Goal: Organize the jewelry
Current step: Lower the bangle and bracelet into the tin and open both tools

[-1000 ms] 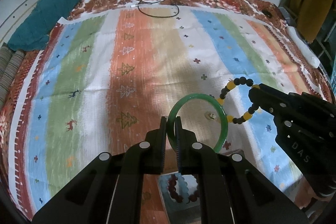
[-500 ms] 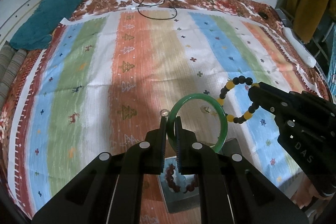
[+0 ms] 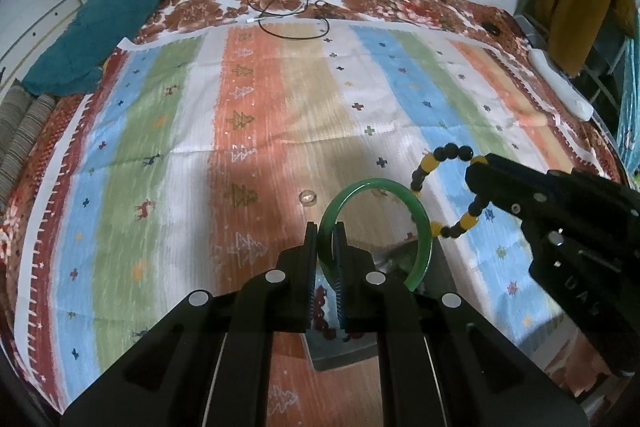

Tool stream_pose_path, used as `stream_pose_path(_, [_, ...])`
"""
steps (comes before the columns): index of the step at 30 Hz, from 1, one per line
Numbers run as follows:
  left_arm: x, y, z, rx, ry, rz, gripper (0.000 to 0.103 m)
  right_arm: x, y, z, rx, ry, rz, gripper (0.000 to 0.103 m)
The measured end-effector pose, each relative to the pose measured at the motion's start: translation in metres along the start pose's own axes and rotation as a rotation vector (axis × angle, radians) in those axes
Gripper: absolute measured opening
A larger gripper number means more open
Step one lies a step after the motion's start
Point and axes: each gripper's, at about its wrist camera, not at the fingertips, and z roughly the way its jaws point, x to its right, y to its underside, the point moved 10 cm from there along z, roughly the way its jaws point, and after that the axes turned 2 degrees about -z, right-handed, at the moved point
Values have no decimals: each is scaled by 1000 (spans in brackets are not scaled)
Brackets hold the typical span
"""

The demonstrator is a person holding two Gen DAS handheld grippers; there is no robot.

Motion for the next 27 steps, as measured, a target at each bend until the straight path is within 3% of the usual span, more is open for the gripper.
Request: stream_pose_path(27, [-4,28,-22,25,1,-13,8,-5,35,-28,5,-9,3,12])
